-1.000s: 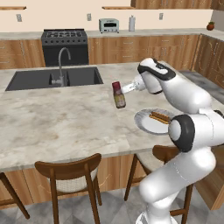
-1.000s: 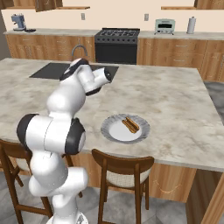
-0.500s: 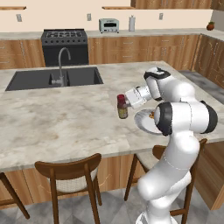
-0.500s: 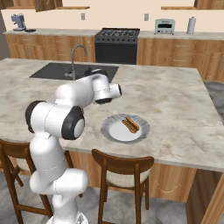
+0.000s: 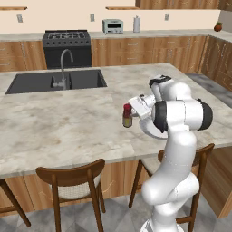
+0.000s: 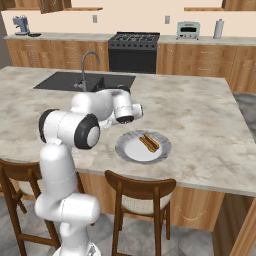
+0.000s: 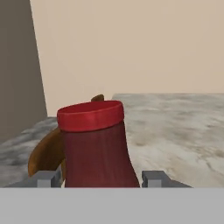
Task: Move the hot dog bun to the plate on the dining table and place the condiment next to that plate. Then navigate to the fridge and take the sausage and place it on the plate as well.
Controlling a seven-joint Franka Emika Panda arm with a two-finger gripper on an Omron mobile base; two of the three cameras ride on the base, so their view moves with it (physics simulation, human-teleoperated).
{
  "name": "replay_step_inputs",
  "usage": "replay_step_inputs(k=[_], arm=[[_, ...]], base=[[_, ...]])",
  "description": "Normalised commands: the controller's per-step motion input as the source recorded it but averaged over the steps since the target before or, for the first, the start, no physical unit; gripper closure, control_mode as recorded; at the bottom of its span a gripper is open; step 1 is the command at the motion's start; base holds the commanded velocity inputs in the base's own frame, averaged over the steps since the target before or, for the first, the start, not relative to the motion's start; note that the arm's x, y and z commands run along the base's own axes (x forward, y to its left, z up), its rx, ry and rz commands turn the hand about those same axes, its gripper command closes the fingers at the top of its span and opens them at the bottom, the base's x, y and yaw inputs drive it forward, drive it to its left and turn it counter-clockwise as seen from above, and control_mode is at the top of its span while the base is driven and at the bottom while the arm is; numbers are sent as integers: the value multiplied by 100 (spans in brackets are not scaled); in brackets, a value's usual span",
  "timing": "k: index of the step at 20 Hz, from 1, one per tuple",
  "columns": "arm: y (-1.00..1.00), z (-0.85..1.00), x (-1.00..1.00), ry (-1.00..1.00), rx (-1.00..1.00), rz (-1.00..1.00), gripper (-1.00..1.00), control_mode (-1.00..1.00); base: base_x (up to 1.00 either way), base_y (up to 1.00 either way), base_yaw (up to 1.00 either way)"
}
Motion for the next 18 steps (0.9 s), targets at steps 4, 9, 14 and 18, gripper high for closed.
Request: replay_step_inputs(k=[4,9,14,18], arm=[[0,-35,15,0,4,3,100,-100],[0,-42,18,0,0,2,100,-100],[0,-32,14,0,0,3,100,-100],[0,-32,18,0,0,4,100,-100]], base=[[0,0,0],[0,0,0],[0,0,0],[0,0,0]])
